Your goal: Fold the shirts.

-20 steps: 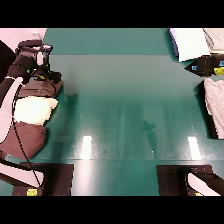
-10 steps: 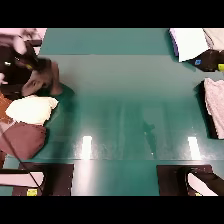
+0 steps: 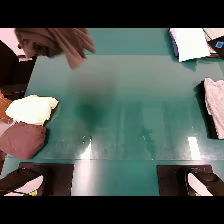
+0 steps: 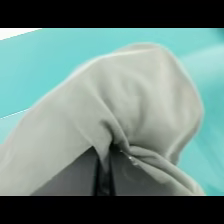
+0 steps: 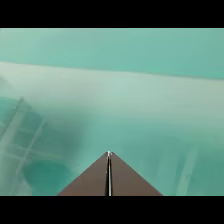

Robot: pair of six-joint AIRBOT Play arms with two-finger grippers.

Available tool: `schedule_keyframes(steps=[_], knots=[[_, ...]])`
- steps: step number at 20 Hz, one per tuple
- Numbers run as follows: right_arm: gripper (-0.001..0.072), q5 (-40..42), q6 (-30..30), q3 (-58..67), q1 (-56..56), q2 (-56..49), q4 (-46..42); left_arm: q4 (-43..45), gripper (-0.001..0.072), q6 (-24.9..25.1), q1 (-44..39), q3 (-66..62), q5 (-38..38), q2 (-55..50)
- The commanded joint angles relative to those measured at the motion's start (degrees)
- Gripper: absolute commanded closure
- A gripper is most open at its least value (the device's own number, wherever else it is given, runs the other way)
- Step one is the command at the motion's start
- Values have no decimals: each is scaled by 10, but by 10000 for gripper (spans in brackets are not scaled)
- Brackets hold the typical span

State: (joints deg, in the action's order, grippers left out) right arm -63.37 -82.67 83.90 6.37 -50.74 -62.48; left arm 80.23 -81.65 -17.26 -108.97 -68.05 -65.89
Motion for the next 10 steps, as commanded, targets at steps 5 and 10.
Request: schedule_keyframes(steps=[5,10], knots=[[697,-57,0,127,0,-53,-2,3,680,11,-219,-5,-119,-177],[696,-143,0,212,0,-102,-2,-15,39,5,-225,-5,-59,-271]])
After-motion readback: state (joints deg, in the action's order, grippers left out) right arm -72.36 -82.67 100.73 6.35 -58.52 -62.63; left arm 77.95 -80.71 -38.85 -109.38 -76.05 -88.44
